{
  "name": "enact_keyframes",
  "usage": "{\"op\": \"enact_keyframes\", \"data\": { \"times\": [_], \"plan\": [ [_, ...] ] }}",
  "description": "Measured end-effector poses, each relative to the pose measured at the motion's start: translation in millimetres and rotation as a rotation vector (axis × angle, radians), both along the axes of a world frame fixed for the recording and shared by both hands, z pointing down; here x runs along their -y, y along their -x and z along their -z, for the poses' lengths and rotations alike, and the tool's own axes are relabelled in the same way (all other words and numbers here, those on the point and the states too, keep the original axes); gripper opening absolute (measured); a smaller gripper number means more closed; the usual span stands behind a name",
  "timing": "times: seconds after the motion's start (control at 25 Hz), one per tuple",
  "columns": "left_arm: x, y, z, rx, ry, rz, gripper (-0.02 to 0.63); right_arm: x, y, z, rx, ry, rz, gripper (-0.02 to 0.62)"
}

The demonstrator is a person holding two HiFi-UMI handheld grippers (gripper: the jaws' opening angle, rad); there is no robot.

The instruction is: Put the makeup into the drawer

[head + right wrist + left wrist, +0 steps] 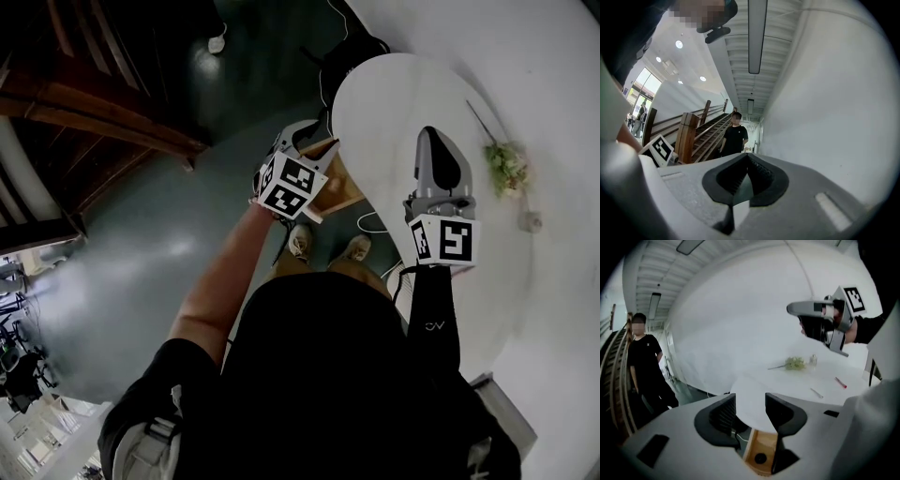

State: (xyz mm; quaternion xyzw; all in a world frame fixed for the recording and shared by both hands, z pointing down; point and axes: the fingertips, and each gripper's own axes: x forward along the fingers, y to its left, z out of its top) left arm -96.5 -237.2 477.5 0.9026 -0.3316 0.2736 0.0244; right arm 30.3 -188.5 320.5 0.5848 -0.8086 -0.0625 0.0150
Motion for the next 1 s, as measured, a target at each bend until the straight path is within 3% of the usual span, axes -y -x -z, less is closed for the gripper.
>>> {"op": "enact_keyframes", "data": {
  "times": [0.28,0.4,0.68,1.0],
  "plan": [
    [-1.4,-17.8,118.7,-0.132,-0.277,-0.002,0.195,0.6,-2.4,17.9,0.001,-0.046,-0.013,0.005],
    [-6.3,-20.7,142.9,-0.183,-0.338,0.006,0.193,-1.0,-8.4,21.7,-0.002,-0.057,-0.027,0.005],
    [-18.7,-53.1,142.8,-0.190,-0.321,-0.087,0.193,-16.0,-36.1,24.7,-0.003,-0.060,-0.099,0.005],
    [-52.5,-138.4,135.8,-0.213,-0.289,-0.288,0.193,-59.2,-102.2,22.8,-0.008,-0.054,-0.257,0.005]
  ]
}}
